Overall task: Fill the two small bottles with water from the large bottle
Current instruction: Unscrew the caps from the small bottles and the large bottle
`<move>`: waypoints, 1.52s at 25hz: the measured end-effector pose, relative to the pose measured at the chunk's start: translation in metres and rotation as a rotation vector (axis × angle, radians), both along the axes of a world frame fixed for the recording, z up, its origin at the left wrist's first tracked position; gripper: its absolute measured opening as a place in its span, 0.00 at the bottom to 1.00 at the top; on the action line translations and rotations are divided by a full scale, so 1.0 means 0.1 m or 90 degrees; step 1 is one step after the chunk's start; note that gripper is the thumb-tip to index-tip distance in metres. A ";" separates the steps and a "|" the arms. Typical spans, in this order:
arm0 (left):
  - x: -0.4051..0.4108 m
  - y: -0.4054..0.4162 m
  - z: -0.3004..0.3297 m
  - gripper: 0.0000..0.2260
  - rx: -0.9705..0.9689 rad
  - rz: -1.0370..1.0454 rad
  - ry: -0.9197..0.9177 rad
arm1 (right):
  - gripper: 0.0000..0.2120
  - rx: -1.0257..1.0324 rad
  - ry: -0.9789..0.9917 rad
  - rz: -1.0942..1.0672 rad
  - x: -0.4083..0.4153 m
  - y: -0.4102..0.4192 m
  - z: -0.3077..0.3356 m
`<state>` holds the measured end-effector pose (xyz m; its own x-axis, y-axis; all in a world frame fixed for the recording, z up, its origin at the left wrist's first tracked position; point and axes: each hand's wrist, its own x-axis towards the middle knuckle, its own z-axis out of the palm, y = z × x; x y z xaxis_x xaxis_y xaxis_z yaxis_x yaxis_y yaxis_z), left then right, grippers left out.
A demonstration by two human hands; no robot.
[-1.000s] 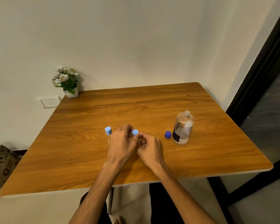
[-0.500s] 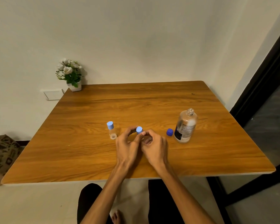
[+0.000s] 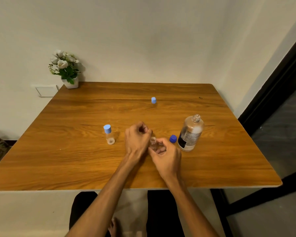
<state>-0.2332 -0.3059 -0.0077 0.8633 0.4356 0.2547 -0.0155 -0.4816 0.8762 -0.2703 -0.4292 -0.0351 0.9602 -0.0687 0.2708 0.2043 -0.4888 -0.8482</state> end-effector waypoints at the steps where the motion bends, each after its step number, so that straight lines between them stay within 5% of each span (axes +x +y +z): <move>1: -0.03 0.02 -0.08 0.05 0.006 0.003 0.034 | 0.17 -0.005 -0.006 0.003 0.00 -0.01 -0.01; 5: 0.02 0.07 -0.16 0.05 -0.061 0.021 0.022 | 0.19 -0.001 -0.028 0.020 0.02 -0.04 -0.01; 8: 0.01 0.00 -0.10 0.05 -0.200 -0.086 -0.022 | 0.19 0.000 -0.023 0.014 0.05 -0.07 0.00; 11: -0.22 -0.07 -0.14 0.11 -0.172 -0.205 -0.051 | 0.24 0.025 0.007 0.039 0.03 -0.08 0.00; 15: -0.28 -0.11 -0.20 0.16 -0.106 -0.208 -0.051 | 0.35 0.052 0.075 0.080 -0.09 -0.16 0.01; 23: -0.32 0.08 -0.33 0.10 -0.165 -0.027 -0.040 | 0.24 -0.096 -0.055 -0.018 0.17 0.03 0.17; 26: -0.34 0.10 -0.33 0.09 -0.121 -0.028 -0.032 | 0.28 -0.213 -0.004 0.009 0.52 0.20 0.25; 29: -0.35 0.10 -0.32 0.11 -0.117 -0.044 -0.032 | 0.20 -0.285 0.009 0.015 0.71 0.30 0.25; 38: -0.39 0.10 -0.32 0.08 -0.067 -0.058 -0.027 | 0.07 -0.236 0.024 0.033 0.81 0.31 0.24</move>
